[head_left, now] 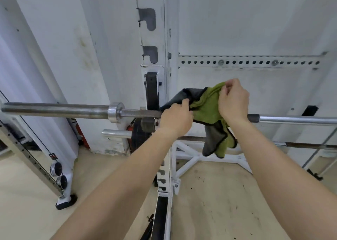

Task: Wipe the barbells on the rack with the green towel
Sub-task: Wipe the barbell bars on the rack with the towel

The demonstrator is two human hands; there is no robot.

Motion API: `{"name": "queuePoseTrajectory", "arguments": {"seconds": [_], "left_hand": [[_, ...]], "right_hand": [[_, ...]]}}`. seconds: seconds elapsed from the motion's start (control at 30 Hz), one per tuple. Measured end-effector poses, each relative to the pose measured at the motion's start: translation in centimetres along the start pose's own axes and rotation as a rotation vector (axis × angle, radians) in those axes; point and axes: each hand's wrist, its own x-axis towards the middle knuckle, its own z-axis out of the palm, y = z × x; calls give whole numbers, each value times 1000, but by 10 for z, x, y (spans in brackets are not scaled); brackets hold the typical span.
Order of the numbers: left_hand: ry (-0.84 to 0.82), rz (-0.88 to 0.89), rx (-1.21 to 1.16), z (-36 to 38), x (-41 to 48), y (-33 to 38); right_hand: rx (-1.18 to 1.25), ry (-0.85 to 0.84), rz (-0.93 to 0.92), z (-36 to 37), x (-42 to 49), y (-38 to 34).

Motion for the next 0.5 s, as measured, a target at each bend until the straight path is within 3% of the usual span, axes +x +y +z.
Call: {"name": "queuePoseTrajectory", "arguments": {"seconds": [0.07,0.13,0.23,0.33,0.5], "left_hand": [[0,30,110,6,1,4],[45,29,184,6,4,-3],[88,20,128,3,5,-14],[-47,43,0,6,8,-9],[-73,145,172,27,23,17]], "right_hand": [[-180,-352,-146,7,-14,14],[-401,-548,-376,12,-27,29],[-574,-541,-590,19,-28,38],[-581,-448,-700,32,-31,37],[-543,-308,-771,17,-28,77]]}}
